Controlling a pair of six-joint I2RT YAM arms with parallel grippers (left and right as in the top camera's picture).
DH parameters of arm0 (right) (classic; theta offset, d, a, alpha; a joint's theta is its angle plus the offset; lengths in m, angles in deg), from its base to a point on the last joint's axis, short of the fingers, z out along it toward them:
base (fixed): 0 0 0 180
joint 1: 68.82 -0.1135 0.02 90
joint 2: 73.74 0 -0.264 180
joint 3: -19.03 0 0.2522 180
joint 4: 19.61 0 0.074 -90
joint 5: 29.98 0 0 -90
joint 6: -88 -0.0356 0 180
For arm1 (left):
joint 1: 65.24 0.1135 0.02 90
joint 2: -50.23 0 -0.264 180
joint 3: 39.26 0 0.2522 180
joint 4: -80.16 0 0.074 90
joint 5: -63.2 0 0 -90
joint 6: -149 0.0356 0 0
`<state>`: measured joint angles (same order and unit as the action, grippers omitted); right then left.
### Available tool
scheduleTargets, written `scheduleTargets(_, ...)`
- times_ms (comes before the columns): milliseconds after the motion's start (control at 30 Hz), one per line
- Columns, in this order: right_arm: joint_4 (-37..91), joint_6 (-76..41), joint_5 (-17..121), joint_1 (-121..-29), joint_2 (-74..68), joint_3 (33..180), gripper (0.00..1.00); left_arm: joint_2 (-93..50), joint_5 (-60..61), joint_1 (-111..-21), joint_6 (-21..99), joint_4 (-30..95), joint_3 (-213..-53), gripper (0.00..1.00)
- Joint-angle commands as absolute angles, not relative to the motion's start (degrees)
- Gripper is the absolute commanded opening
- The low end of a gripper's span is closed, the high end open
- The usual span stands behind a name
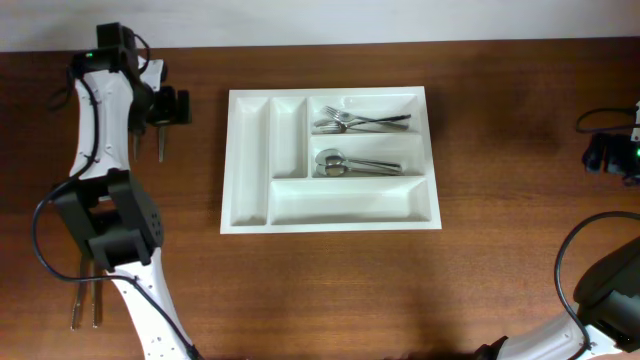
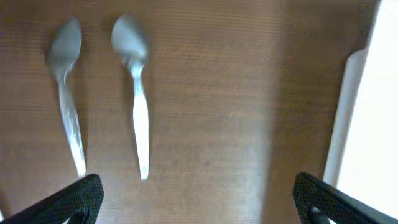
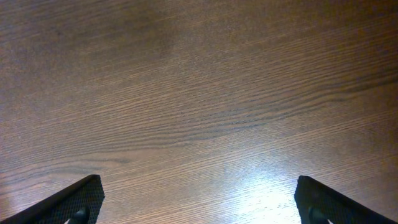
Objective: Pack container
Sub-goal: 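Lower the left gripper over the right silver spoon and align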
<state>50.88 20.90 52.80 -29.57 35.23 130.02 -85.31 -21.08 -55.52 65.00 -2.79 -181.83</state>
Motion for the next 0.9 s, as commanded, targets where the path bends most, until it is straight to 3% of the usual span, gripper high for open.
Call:
scheduleTargets(0,50.8,20.9,52.1,-29.5,35.7,129.7,0.99,-85.8,-21.7,-55.9,66.4,-1.3,-183.2,0.99)
scheduleTargets(867,50.8,20.9,52.1,-29.5,35.7,129.7,0.99,-92.0,-24.7,-55.7,63.3,1.8,-183.2,0.99)
